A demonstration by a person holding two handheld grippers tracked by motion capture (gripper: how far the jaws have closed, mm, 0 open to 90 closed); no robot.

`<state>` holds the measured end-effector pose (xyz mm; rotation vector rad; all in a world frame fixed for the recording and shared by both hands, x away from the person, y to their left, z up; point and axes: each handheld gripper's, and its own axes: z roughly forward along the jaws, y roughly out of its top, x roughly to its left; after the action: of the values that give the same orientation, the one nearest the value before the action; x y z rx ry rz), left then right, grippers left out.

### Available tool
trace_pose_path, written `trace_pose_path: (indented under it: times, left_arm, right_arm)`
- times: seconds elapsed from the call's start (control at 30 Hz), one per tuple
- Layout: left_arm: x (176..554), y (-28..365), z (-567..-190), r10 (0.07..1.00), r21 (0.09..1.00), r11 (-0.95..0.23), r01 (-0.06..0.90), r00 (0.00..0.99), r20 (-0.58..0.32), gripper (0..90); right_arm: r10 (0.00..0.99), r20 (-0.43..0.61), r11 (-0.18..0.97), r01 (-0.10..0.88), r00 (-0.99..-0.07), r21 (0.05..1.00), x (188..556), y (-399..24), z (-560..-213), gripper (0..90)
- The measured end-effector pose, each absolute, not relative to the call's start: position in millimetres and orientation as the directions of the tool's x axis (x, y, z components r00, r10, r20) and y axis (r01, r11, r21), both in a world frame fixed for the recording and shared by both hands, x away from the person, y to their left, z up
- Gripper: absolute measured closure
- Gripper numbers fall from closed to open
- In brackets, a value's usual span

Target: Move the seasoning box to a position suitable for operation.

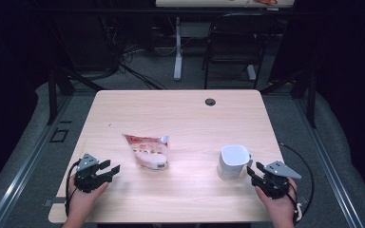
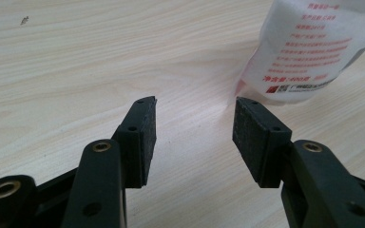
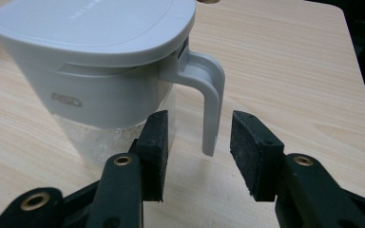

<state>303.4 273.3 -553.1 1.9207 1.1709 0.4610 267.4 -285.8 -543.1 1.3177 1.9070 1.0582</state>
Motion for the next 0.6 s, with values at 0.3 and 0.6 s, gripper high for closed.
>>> trace_pose_path:
  times: [0.3, 0.6]
  left_arm:
    - [306, 273, -554, 0.853, 0.788, -0.249, 0.563, 0.513, -0.097, 53.9]
    - [303, 275, -554, 0.849, 0.789, -0.257, 0.558, 0.52, -0.091, 54.9]
  right_arm:
    - [0.946, -0.07, 0.219, 0.465, -0.317, 0.858, 282, -278, -546, 62.7]
    - [0.949, -0.039, 0.189, 0.468, -0.311, 0.863, 294, -278, -550, 58.7]
